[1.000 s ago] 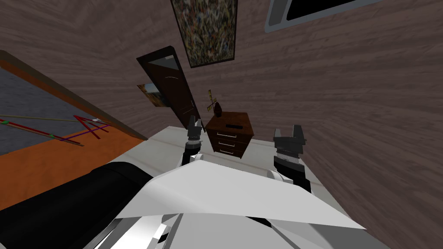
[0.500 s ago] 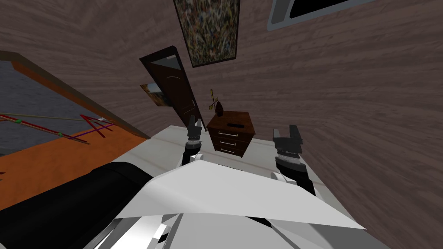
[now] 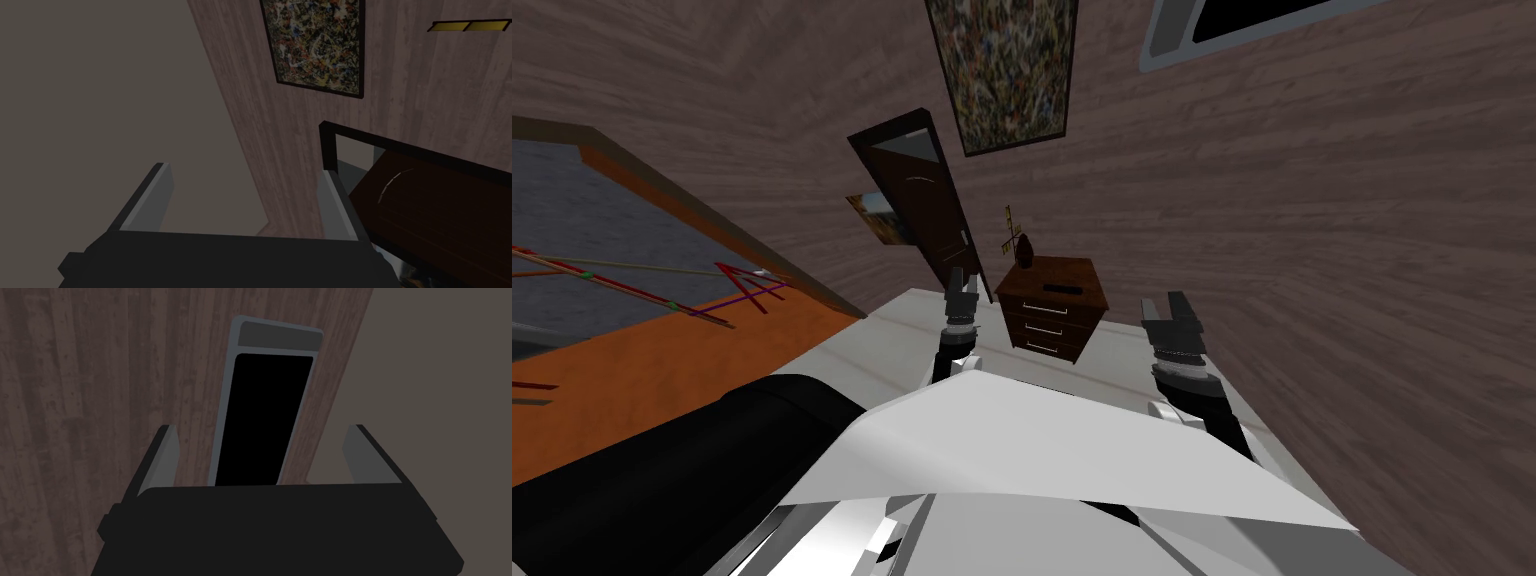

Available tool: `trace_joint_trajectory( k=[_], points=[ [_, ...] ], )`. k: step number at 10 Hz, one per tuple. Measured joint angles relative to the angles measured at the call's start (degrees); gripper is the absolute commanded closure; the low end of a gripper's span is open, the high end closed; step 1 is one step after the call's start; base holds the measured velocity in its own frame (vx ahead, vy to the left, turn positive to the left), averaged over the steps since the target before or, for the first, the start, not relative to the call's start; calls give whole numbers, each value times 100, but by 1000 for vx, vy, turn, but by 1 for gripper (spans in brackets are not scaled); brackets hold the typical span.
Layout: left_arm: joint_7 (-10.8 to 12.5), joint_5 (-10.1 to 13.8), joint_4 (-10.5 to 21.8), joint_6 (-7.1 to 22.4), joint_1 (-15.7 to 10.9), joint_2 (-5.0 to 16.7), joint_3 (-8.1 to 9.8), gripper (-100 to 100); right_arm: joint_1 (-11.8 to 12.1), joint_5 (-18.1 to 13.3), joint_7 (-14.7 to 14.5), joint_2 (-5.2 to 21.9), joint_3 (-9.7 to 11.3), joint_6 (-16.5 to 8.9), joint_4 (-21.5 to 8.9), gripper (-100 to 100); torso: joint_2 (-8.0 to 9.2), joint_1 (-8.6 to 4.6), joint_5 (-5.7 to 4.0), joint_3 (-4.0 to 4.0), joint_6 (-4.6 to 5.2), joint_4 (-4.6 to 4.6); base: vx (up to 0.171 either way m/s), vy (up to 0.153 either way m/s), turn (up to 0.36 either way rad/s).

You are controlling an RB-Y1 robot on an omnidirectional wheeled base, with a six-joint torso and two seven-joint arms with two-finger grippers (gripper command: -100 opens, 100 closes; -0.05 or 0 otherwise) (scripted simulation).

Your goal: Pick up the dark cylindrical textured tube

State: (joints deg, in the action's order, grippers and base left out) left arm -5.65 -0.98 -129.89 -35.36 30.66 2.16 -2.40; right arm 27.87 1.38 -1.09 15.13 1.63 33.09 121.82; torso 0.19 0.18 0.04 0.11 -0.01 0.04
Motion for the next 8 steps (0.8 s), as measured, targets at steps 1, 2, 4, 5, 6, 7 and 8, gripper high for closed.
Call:
trace_joint_trajectory(
  k=[1, 2, 4, 5, 6, 7, 8],
  points=[
    [0, 0, 0, 0, 0, 0, 0, 0, -18, -1, -53, 114, -2, 34, -40, -100, -3, -4, -1, -1, 1, 0, -33, 56, 54],
    [0, 0, 0, 0, 0, 0, 0, 0, -72, 4, -124, 291, -21, 65, -114, -100, -6, 0, 0, -3, 0, -1, -31, 50, 24],
    [0, 0, 0, 0, 0, 0, 0, 0, -151, -16, -273, 557, -9, 160, -286, -100, -9, -1, 0, -5, 0, -2, -28, 55, 44],
    [0, 0, 0, 0, 1, 0, 0, 0, -171, -15, -329, 685, -20, 205, -342, -100, -8, 2, 1, -4, 1, -1, -46, 85, 71],
    [0, 0, 0, 0, 0, 0, 0, 0, -223, -25, -412, 853, -23, 258, -451, -100, -4, 10, 2, -2, 0, -1, -39, 67, 33],
    [0, 0, 0, 0, 0, 0, 0, 0, -240, -31, -473, 982, -24, 303, -513, -100, -4, 6, 2, -2, 2, 0, -30, 65, 62],
    [0, 0, 0, 0, 0, 0, 0, 0, -294, -49, -564, 1148, -18, 347, -619, -100, -7, 5, 1, -4, 0, -1, -29, 60, 41]
  ],
)
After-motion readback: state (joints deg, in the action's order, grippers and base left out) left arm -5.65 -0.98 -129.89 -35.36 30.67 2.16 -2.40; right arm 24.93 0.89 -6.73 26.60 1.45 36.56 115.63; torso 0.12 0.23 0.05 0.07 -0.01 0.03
